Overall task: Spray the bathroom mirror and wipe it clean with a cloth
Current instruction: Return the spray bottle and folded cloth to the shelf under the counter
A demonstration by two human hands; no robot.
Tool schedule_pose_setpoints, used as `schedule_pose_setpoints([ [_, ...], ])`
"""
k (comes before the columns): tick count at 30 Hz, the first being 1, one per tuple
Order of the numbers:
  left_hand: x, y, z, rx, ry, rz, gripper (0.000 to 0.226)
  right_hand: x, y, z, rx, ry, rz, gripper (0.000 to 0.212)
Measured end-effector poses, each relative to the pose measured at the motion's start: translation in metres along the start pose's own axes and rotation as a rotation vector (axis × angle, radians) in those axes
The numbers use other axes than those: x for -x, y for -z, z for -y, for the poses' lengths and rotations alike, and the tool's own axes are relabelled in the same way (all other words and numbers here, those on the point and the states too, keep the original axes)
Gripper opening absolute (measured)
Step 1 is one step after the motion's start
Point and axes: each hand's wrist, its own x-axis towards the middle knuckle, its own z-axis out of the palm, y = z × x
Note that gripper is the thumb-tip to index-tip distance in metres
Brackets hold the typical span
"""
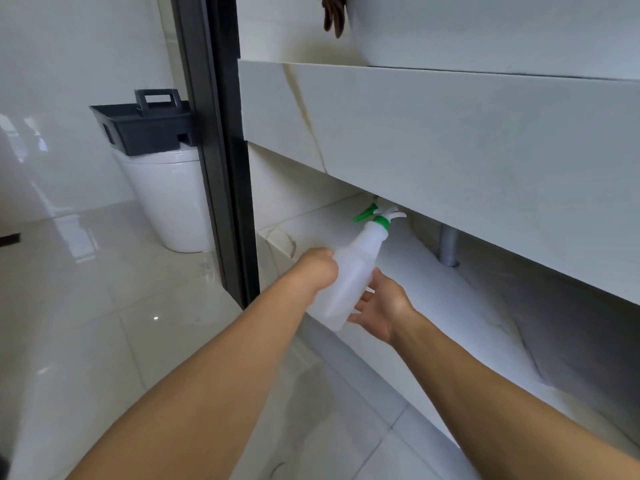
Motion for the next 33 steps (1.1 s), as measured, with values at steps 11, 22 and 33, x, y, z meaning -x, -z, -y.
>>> schedule_pose_setpoints([
  [11,0.0,-0.075,-0.045,0.27,-0.153,0.137,0.048,0.013,0.075,0.042,-0.077,0.146,-0.176,0.036],
  [22,-0.008,-0.121,-0.048,0.432,-0.109,0.244,0.053,0.015,0.106,0.062,0.223,0.197,-0.324,0.038],
  [33,0.009,-0.122,-0.037,0.401,-0.212,0.047,0.042,0.014,0.112,0.055,0.236,0.218,-0.221,0.035],
])
